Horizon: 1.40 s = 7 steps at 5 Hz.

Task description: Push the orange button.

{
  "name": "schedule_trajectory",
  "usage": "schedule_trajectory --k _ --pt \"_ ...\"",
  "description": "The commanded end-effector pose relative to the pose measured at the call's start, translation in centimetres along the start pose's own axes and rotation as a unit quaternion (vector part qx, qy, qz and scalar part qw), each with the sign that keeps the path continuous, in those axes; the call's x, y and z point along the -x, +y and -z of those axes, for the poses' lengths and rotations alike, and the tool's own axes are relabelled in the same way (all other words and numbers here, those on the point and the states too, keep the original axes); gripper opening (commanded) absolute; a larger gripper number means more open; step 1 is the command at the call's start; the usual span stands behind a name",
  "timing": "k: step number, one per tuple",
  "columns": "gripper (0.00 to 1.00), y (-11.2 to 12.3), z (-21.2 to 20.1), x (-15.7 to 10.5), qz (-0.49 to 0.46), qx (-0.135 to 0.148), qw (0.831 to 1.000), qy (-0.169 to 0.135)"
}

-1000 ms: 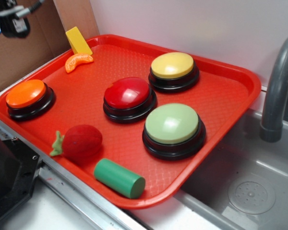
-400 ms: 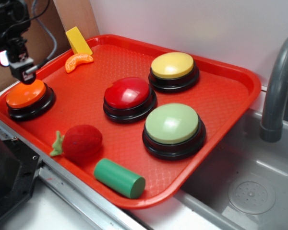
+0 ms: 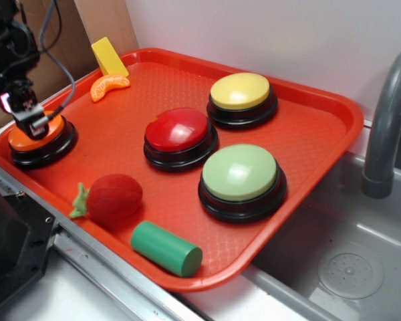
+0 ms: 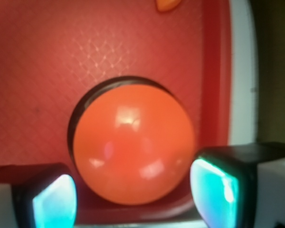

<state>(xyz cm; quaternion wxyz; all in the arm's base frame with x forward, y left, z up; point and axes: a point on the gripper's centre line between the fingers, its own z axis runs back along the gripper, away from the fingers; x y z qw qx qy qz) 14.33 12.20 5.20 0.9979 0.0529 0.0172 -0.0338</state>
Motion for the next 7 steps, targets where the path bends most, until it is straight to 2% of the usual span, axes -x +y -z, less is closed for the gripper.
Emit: schedule_trajectory --k 1,3,4,5,7 --pt "1.00 1.1 1.3 -1.7 0.014 0.000 1.000 -0.019" --pt "1.00 1.1 -0.4 -1.5 0.008 -0.006 1.000 -0.019" --pt "1.00 1.3 -3.0 -0.7 -0.022 -0.007 0.999 -0.031" --pt "1.00 1.0 -5.3 -0.1 -0.043 -0.004 0.999 -0.028" --pt "1.00 0.5 -7.5 -0.7 -0.046 -0.018 0.999 0.003"
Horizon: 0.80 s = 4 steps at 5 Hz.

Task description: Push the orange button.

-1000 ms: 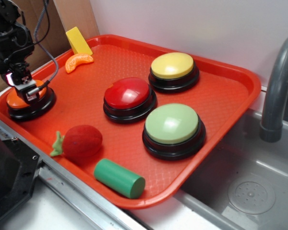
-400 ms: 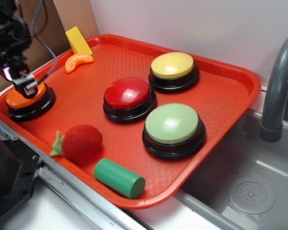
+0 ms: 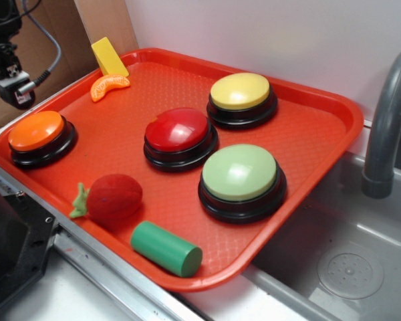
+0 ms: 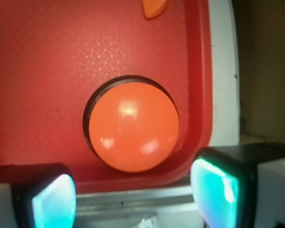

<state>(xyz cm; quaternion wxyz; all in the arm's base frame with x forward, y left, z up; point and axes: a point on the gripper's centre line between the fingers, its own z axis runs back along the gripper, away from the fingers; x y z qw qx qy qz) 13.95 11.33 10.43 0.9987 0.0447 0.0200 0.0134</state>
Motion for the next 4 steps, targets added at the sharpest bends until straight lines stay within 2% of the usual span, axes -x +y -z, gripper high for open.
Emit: schedule_trajectory --k 1,4 --pt "1.00 0.4 -2.8 -1.6 0.008 -0.032 0.999 0.003" --pt "1.00 0.0 -5.3 -2.0 0.028 -0.040 0.999 -0.023"
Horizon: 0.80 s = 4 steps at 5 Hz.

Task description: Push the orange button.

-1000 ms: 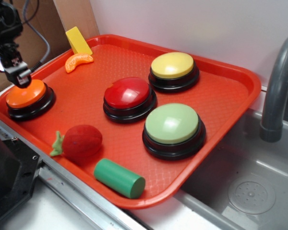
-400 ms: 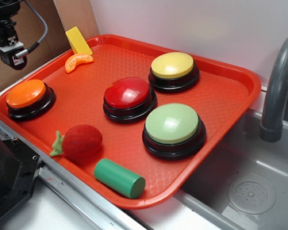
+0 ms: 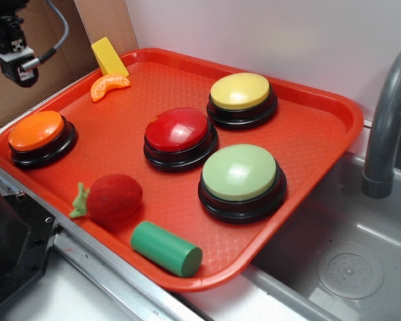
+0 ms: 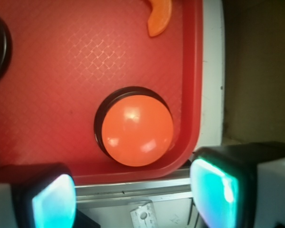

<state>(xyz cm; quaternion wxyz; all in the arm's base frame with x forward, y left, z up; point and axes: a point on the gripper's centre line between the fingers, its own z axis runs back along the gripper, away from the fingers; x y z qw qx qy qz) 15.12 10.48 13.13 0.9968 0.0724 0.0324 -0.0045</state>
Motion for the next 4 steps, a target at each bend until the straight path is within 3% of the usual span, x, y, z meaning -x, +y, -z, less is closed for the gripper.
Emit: schedule_trajectory --k 1,4 --pt "1.00 0.5 -3.3 -1.1 0.016 -0.015 0.999 -0.036" --pt "1.00 0.1 -4.4 -1.2 0.020 -0.016 0.999 -0.031"
